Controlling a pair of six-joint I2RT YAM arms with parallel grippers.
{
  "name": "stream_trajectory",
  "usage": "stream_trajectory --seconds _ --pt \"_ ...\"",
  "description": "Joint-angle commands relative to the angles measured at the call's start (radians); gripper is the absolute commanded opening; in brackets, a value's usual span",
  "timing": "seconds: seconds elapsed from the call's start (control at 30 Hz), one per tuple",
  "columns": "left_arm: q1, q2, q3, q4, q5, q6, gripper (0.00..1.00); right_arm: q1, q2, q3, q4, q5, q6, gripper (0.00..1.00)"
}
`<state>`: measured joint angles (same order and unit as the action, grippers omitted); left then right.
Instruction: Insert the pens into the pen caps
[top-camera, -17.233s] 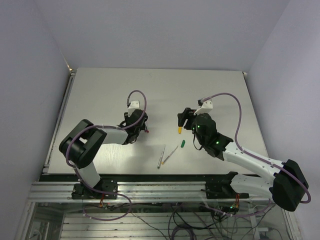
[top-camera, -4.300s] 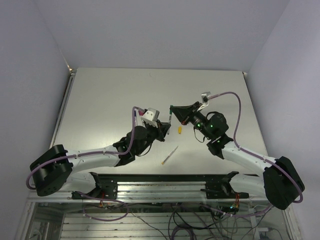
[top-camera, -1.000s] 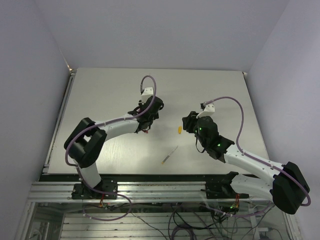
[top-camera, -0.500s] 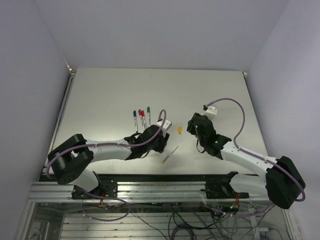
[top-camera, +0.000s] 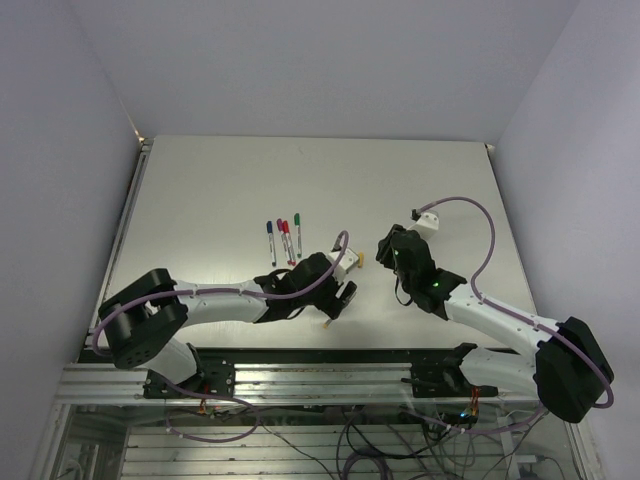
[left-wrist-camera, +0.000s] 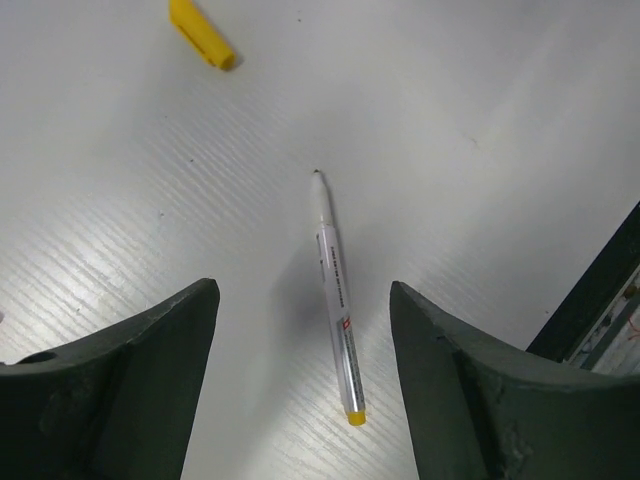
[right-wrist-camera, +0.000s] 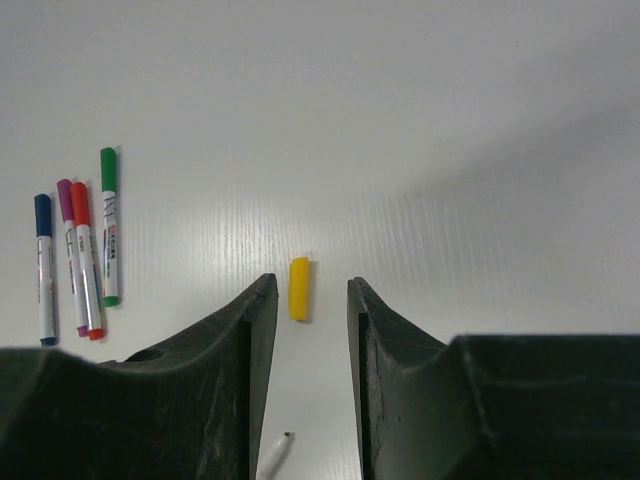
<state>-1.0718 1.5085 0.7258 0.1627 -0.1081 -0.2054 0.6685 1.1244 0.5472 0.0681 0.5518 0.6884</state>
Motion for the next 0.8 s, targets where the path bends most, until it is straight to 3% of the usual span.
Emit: stream_trajectory --seconds 0.0,0.6,0.77 --pt "-0.029 0.024 0.055 -0.051 0.008 0.035 0.77 -0.005 -0.016 -0.011 -0.003 0.025 0.013 0.34" --pt "-0.079 0.123 0.088 -0.124 -0.095 0.032 0.76 -0.009 -0.027 -0.028 0.022 0.008 0.014 0.33" --pt "-0.085 0.143 0.097 -0.130 -0.105 0.042 0.71 -0.008 -0.033 -0.038 0.027 0.006 0.019 0.33"
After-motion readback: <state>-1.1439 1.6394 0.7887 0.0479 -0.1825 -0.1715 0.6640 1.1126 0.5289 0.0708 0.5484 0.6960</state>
